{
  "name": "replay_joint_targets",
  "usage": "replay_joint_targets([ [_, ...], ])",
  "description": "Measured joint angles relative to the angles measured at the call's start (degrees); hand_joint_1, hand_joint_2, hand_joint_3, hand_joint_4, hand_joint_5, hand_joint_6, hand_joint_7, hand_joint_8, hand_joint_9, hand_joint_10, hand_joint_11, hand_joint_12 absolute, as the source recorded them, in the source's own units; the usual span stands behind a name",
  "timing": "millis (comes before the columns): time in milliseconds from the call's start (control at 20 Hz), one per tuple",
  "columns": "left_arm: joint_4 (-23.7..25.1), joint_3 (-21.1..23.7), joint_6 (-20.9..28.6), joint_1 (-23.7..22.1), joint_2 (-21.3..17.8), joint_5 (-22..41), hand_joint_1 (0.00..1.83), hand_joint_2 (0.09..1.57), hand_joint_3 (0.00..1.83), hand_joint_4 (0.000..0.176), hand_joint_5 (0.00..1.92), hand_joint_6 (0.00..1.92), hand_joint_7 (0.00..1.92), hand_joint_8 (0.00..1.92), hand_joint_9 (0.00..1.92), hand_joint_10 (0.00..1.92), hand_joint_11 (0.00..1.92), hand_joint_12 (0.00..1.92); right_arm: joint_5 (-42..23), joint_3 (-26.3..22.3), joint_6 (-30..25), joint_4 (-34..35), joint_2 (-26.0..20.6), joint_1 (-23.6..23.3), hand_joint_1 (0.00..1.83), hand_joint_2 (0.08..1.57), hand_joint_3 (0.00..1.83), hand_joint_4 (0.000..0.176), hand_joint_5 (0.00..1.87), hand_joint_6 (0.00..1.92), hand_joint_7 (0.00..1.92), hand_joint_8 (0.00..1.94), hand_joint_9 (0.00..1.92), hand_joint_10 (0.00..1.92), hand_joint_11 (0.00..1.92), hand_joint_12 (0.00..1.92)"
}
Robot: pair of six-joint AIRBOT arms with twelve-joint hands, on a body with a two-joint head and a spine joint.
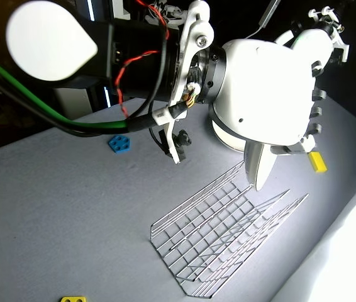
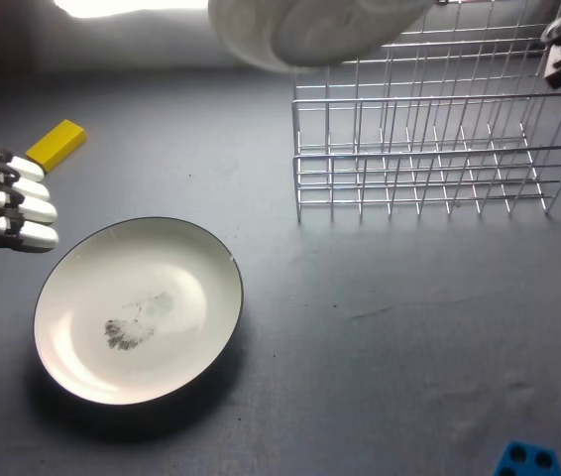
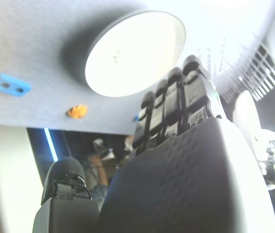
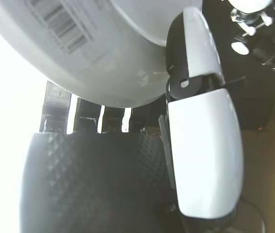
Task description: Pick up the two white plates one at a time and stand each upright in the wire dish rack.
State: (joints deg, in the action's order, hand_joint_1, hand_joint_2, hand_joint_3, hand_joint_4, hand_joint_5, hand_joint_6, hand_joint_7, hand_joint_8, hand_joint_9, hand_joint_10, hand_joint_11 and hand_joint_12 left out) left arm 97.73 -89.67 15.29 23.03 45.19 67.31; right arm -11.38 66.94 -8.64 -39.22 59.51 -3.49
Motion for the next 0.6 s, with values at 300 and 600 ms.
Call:
replay_joint_targets([
  [300, 0.6, 0.0, 0.0, -1.6, 1.1, 0.1, 0.0, 1.09, 0.0, 0.0, 0.0, 0.0, 0.01, 0.0, 0.0, 0.0, 0.0, 0.0, 8.4, 0.0, -0.3, -1.8, -1.0, -0.6, 1.21, 1.12, 0.0, 0.029, 0.97, 1.04, 1.01, 0.91, 1.2, 0.01, 0.72, 1.09],
  [600, 1.1, -1.0, 0.0, -2.7, 2.3, 0.1, 0.0, 1.09, 0.0, 0.0, 0.0, 0.0, 0.0, 0.0, 0.0, 0.0, 0.0, 0.0, 9.0, 0.1, -0.2, -1.7, -1.8, -0.4, 1.21, 1.13, 0.0, 0.028, 0.95, 1.07, 0.98, 0.95, 1.18, 0.01, 0.66, 1.11],
])
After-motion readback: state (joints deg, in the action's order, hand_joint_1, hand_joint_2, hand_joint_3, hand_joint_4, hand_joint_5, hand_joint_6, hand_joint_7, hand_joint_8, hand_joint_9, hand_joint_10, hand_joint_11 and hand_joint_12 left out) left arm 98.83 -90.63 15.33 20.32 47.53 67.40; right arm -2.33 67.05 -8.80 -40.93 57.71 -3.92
